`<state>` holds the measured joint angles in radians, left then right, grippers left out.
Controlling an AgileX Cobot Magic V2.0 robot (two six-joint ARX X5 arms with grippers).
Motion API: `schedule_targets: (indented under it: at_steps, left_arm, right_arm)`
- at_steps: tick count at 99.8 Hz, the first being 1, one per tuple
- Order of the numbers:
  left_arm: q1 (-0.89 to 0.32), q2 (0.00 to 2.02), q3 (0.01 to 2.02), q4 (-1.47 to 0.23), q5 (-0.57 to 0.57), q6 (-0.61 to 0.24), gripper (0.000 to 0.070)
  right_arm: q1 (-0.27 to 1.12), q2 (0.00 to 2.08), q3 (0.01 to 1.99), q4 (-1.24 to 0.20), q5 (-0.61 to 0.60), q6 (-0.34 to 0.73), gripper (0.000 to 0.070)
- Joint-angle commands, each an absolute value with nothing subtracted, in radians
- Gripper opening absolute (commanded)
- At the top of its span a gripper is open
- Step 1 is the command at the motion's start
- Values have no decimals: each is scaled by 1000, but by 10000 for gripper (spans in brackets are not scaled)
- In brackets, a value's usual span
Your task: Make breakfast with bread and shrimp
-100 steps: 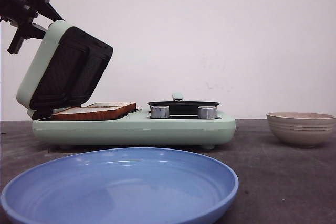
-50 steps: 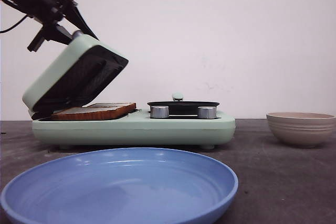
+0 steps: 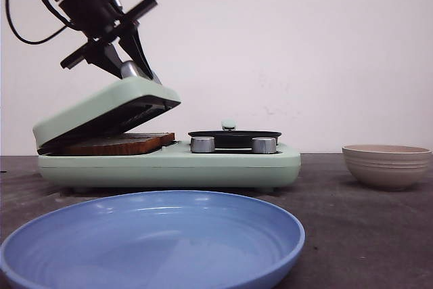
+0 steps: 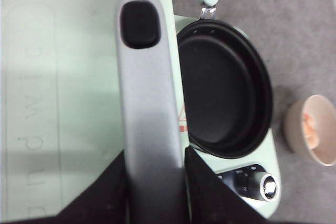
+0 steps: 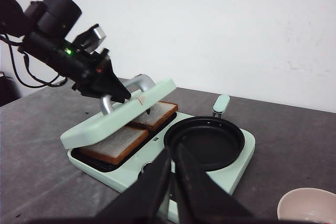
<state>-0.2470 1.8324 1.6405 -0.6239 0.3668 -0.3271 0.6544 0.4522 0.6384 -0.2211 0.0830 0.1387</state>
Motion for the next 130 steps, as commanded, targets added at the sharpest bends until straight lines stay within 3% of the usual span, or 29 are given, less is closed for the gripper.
schedule_targets:
  at_steps: [1, 61, 68, 81, 92, 113, 119, 130]
  left_arm:
    - [-241, 1882, 1647, -583, 332, -184, 0]
    - [-315, 1974, 1647, -612, 284, -132, 4]
    - [-314, 1973, 1647, -612, 284, -132, 103]
    - [-303, 1967, 1684, -671, 284, -140, 409]
    - [-297, 1945, 1744, -735, 284, -138, 474]
    - [-281, 1778, 1817, -733, 273, -138, 463]
    - [-280, 1668, 1821, -746, 223, -143, 392]
    - [-280, 1525, 1821, -805, 187, -116, 328]
  right_arm:
    - [663, 456, 641, -210, 88, 147, 4]
    - [664, 455, 641, -222, 88, 158, 4]
    - [664, 455, 641, -223, 88, 159, 4]
    - [664, 455, 641, -223, 88, 159, 4]
    - [663, 455, 641, -221, 88, 158, 4]
    - [662, 456, 641, -223, 118, 158, 4]
    - [663, 456, 641, -223, 134, 158, 4]
    - [662, 456, 641, -225, 141, 158, 4]
